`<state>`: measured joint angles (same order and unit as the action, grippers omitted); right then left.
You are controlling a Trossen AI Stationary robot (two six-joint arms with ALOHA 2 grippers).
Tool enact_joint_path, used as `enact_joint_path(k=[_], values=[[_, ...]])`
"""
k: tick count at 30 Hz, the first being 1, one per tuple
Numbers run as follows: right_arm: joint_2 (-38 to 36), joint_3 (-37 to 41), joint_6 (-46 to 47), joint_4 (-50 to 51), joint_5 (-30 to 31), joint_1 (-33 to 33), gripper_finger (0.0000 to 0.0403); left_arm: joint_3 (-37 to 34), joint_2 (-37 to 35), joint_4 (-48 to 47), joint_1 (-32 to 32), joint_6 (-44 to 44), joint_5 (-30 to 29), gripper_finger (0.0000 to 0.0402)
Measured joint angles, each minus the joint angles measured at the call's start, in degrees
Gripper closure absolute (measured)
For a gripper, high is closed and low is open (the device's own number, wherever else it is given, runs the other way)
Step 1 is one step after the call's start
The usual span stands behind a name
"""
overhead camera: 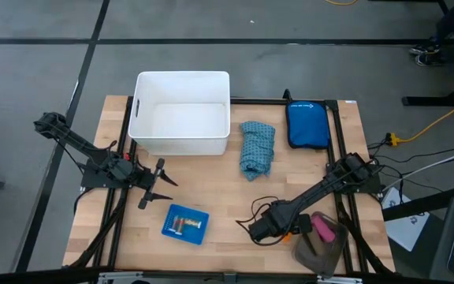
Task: Pick & Place Medicine items
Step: Put the orange bandage into the black bin
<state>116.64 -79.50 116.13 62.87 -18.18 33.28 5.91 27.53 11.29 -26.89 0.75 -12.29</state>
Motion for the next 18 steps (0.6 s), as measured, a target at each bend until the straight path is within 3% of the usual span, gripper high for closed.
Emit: enact_joint_path(k=[12,18], values=[[0.0,-0.8,-4.6,0.4,5.4,-1.1,0.0332,0.0,0.0,-0.6,0.0,-0.1,0.0,0.0176],[0.6,-6.7,-9.4,4.5,18.9,-3.3,0.0357,0.0,0.0,-0.6,0.0,0.0,0.0,0.0176]])
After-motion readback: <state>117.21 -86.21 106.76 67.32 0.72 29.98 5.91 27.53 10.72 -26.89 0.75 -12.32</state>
